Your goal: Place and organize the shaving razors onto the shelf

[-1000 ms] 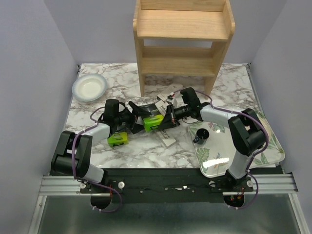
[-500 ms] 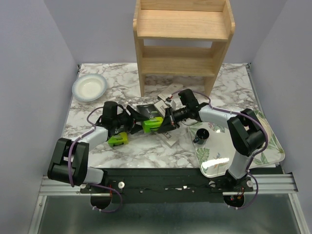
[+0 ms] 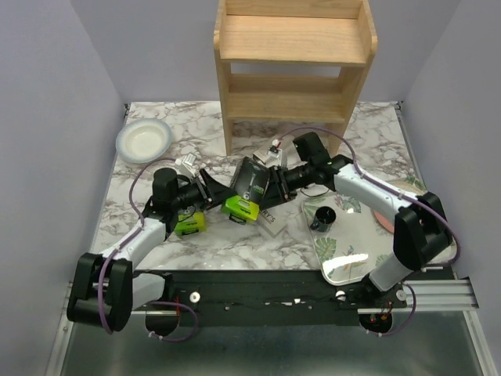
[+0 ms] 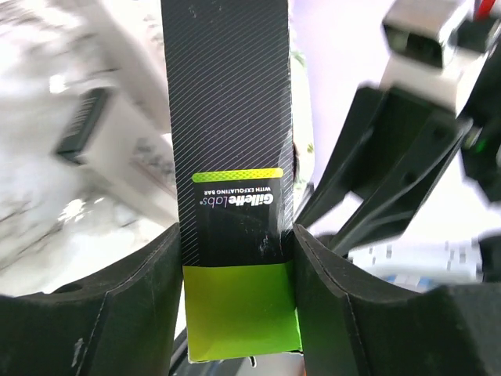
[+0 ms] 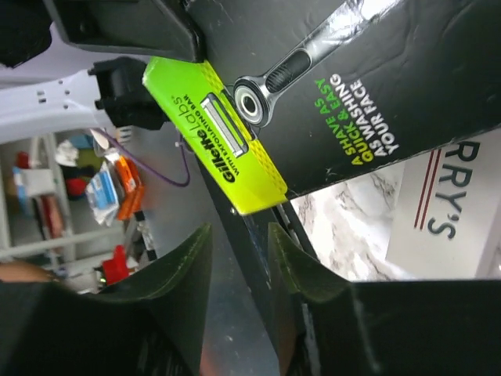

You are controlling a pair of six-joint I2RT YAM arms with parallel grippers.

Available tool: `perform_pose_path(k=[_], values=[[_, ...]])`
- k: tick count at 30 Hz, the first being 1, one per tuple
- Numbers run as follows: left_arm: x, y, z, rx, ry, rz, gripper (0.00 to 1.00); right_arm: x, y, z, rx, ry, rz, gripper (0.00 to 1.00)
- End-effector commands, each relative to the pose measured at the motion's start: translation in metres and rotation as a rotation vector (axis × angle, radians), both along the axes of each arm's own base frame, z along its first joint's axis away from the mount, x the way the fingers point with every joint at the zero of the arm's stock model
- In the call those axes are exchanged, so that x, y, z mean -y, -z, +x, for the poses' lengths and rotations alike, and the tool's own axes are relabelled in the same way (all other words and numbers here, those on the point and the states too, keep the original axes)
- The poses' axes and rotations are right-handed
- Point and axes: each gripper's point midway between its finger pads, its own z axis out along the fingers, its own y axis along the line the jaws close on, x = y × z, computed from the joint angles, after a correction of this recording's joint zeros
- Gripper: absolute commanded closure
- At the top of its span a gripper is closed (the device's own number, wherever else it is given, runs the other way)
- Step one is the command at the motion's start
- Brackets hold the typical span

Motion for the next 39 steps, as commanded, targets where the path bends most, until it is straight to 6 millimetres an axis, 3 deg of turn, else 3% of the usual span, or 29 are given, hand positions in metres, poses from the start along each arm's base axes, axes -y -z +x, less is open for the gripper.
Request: perform_pose_path(k=[1, 5, 9, 13, 14, 18, 20, 21, 29, 33, 34, 35, 38, 39], values=[[0.007, -0.066, -0.017, 0.381, 0.143, -0.035, 0.45, 0.023, -0.034, -0.013, 0.216, -0.099, -0.05, 0.56], [0.001, -0.09, -0.009, 0.445, 0.133, -0.046, 0.46, 0.037, -0.068, -0.009, 0.399, -0.115, -0.071, 0.55], [-0.003, -0.122, 0.014, 0.502, 0.104, -0.086, 0.47, 0.047, -0.087, -0.001, 0.577, -0.138, -0.095, 0.55], [-0.005, -0.142, 0.041, 0.515, 0.06, -0.136, 0.47, 0.048, -0.097, 0.004, 0.667, -0.125, -0.08, 0.55], [-0.004, -0.138, 0.051, 0.464, 0.05, -0.156, 0.47, 0.049, -0.096, 0.007, 0.678, -0.119, -0.087, 0.55], [-0.003, -0.168, 0.082, 0.477, 0.019, -0.19, 0.47, 0.052, -0.105, 0.012, 0.736, -0.108, -0.1, 0.55], [-0.003, -0.165, 0.099, 0.44, 0.005, -0.203, 0.47, 0.054, -0.106, 0.015, 0.776, -0.115, -0.111, 0.55], [-0.002, -0.175, 0.106, 0.439, -0.001, -0.221, 0.47, 0.055, -0.105, 0.017, 0.785, -0.116, -0.118, 0.55], [-0.006, -0.155, 0.16, 0.236, -0.133, -0.272, 0.44, 0.045, -0.12, 0.038, 0.856, -0.096, -0.108, 0.55], [-0.008, -0.149, 0.172, 0.15, -0.176, -0.293, 0.44, 0.035, -0.125, 0.058, 0.887, -0.068, -0.111, 0.55], [-0.008, -0.148, 0.173, 0.138, -0.181, -0.301, 0.44, 0.031, -0.117, 0.069, 0.882, -0.053, -0.137, 0.55], [-0.008, -0.147, 0.174, 0.111, -0.188, -0.315, 0.44, 0.027, -0.125, 0.076, 0.903, -0.043, -0.134, 0.56], [-0.01, -0.142, 0.178, 0.084, -0.216, -0.319, 0.44, 0.014, -0.118, 0.096, 0.896, -0.028, -0.16, 0.57], [-0.011, -0.139, 0.179, 0.066, -0.226, -0.323, 0.44, 0.007, -0.126, 0.101, 0.916, -0.023, -0.148, 0.57]])
